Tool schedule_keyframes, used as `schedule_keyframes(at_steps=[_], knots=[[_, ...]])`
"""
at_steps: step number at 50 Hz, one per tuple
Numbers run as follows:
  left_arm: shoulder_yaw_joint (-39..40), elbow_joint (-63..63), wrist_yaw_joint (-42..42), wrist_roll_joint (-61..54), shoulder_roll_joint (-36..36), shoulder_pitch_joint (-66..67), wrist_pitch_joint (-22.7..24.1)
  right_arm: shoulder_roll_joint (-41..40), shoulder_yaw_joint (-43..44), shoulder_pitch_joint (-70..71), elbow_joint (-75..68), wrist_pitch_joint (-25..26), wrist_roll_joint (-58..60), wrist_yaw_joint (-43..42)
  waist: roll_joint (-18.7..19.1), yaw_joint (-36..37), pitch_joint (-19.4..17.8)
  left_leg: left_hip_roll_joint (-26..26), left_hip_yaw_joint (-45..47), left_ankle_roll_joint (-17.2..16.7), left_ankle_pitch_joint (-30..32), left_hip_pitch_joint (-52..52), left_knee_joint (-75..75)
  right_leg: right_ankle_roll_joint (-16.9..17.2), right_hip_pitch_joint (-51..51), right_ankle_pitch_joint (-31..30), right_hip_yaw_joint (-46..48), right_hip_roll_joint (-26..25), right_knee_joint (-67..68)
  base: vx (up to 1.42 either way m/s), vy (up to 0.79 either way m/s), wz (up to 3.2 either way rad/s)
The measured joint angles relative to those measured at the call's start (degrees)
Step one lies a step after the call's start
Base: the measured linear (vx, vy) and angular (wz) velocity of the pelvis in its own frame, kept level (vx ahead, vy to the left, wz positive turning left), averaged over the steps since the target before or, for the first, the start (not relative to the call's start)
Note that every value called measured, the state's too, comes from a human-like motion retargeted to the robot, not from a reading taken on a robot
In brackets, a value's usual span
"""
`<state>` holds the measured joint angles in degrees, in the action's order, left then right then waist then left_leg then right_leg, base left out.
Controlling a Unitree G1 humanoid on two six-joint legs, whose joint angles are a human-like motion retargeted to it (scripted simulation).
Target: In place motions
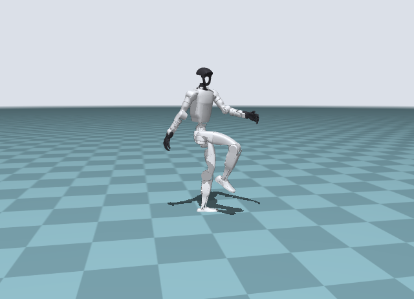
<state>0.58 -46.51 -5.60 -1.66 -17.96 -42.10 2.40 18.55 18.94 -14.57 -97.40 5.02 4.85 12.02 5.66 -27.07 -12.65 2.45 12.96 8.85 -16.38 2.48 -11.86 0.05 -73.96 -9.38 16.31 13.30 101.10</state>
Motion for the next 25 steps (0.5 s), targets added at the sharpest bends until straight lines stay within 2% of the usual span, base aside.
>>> schedule_keyframes(at_steps=[3, 7, 8, 10, 12, 15, 18, 20, 22, 23, 25], knots=[[-0.9, 1.1, 1.7, -3.2, 2.2, -1.2, 1.9, 0.5, 1.4, -4.7, 0.0, 1.2, -1.4, -5.6, -0.3, 0.2, 1.5, 0.2, -0.5, -0.1, -0.4, 0.3, -0.4, -1.8, -0.8, 0.8, 1.1, 0.1, -2.6, 0.19, -0.12, -0.02], [-2.5, -0.3, -1.2, -6.6, 5.6, 0.0, 2.1, -1.2, 2.3, -5.8, 0.0, 1.4, -2.3, -9.4, -2.5, 4.5, 4.4, -1.2, -0.4, -1.3, 0.2, -0.8, 2.0, -1.9, 10.2, -0.1, 2.0, 0.0, -8.0, 0.09, -0.18, -0.45], [-2.7, -0.9, -1.4, -6.7, 6.3, 0.9, 1.7, -1.7, 2.0, -5.5, 0.0, 1.1, -2.2, -9.1, -2.6, 5.3, 5.9, -1.3, -0.6, -2.1, 0.6, -0.4, 2.8, -2.9, 14.3, 0.0, 3.6, 1.1, -10.0, 0.09, -0.21, -0.47], [-3.4, -4.5, -3.4, -5.9, 7.8, 4.2, 1.1, -2.9, 0.8, -3.4, 0.0, 0.7, -0.9, -5.5, -3.6, 8.3, 6.6, -1.3, 1.0, -2.8, 0.3, -2.4, 4.0, -0.2, 24.9, -2.0, 3.3, -0.9, -16.6, 0.05, -0.09, -0.76], [-3.8, -7.6, -4.1, -5.3, 9.3, 7.6, 0.1, -4.3, -0.5, -1.8, 1.1, -0.2, 0.1, -3.4, -3.4, 10.7, 9.0, -1.6, 1.4, -3.5, 0.4, -2.3, 5.4, -0.4, 35.1, -2.7, 6.0, -1.5, -25.0, 0.05, -0.08, -0.86], [-3.2, -16.3, -7.8, -1.8, 11.1, 15.1, -0.8, -6.1, -4.5, 2.4, 3.9, -0.6, 3.8, 1.2, -3.6, 15.9, 9.5, -0.8, 4.4, -4.4, -1.0, -6.2, 6.0, 0.5, 53.7, -5.0, 7.8, -5.3, -42.3, 0.11, -0.02, -0.96], [-1.2, -26.1, -8.8, 2.6, 13.0, 24.3, -2.2, -8.0, -9.7, 6.4, 6.4, -0.5, 7.9, 0.4, -4.6, 19.0, 13.3, -1.6, 5.7, -4.7, -2.7, -7.3, 5.2, 4.0, 67.7, -5.6, 5.2, -9.5, -62.9, 0.19, -0.09, -0.63], [1.4, -33.0, -7.1, 5.5, 13.8, 30.8, -3.1, -9.1, -13.2, 10.2, 7.1, -0.4, 10.2, 0.0, -6.0, 24.4, 15.8, -3.1, 8.6, -4.2, -4.2, -7.1, 2.8, 5.9, 74.8, 6.4, 1.0, -11.6, -75.0, 0.17, -0.09, -1.76], [3.9, -39.9, -4.2, 5.8, 13.3, 36.5, -4.1, -10.6, -17.0, 15.1, 7.9, -0.1, 10.4, 0.2, -7.8, 27.9, 17.3, -4.0, 11.2, -4.2, -2.4, -5.2, -3.8, 4.7, 78.0, 11.3, 1.3, -10.5, -83.1, -0.03, -0.09, -1.60], [6.3, -42.6, -3.0, 5.9, 12.7, 39.1, -5.1, -11.8, -19.1, 18.2, 8.8, 0.3, 9.8, 0.6, -8.7, 28.7, 17.3, -2.9, 13.1, -4.8, 1.3, -2.4, -10.8, 4.2, 78.4, 11.7, -0.2, -9.5, -85.2, -0.19, -0.08, -1.34], [12.2, -46.8, -1.8, 5.8, 12.0, 42.7, -7.3, -14.6, -22.3, 25.7, 12.8, 1.1, 7.4, 2.1, -9.2, 30.7, 15.9, 4.5, 14.2, -5.6, 11.5, 10.1, -33.5, 4.4, 77.6, 11.5, -3.6, -8.2, -87.1, -0.40, -0.15, -1.31]])
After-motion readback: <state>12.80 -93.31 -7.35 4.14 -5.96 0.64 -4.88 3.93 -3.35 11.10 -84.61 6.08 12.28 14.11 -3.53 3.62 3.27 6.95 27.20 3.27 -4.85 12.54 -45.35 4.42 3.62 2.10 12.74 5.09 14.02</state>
